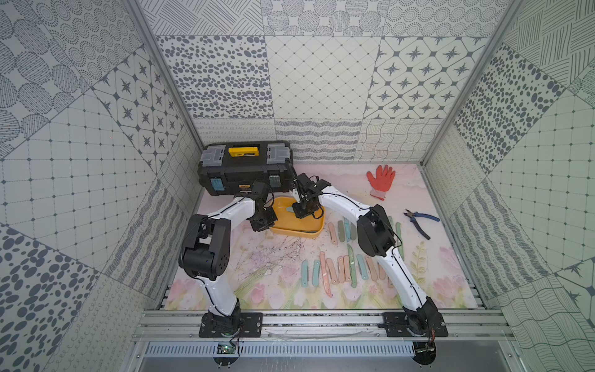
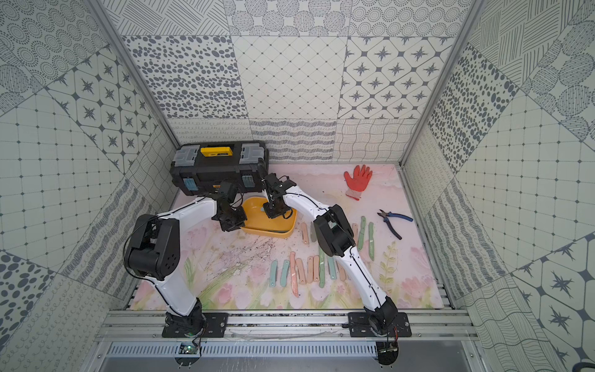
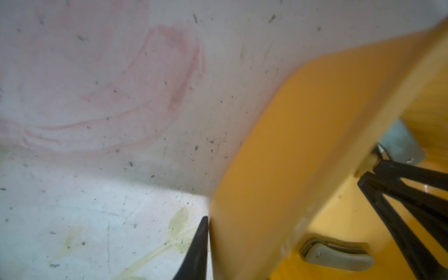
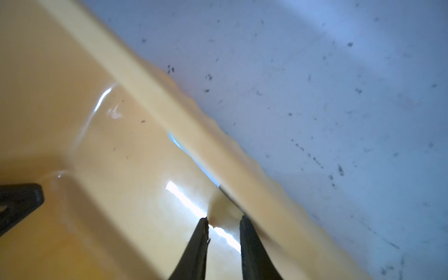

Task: Take the fruit knife out of the storage box
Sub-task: Adjust the fruit knife in the storage box.

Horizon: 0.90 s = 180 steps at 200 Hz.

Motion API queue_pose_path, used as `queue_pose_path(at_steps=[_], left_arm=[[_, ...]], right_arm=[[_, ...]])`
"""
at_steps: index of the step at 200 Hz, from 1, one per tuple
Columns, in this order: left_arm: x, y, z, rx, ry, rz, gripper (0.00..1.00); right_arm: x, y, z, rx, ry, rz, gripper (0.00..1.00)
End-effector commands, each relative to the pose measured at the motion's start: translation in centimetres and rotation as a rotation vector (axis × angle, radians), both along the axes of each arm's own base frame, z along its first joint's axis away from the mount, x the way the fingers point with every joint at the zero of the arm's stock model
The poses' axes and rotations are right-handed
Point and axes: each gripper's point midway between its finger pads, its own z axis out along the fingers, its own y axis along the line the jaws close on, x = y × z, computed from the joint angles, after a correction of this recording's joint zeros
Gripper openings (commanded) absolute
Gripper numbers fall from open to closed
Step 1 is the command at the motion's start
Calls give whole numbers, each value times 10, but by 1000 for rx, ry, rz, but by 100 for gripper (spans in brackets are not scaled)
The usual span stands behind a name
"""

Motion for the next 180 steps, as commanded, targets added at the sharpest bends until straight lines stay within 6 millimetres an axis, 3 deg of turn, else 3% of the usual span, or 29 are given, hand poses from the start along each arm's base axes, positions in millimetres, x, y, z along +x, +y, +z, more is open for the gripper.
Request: queue_pose_path(at_steps=[1, 18, 53, 113, 180], left_arm=[[-6, 1, -5, 6, 27, -9, 18], [-6, 0, -5, 4, 28, -8, 18], [-5, 0, -5, 3, 27, -8, 18], [-6, 1, -4, 7, 26, -9, 18], [-5, 0, -4, 4, 25, -11, 18]], right_arm=[[-4, 20, 51, 118, -115, 106, 32], [0, 17, 55, 120, -182, 140, 44], [5, 17, 50, 95, -252, 210, 55], [12, 16, 14, -12, -184, 224, 58], [11, 9, -9, -76, -125, 240, 62]])
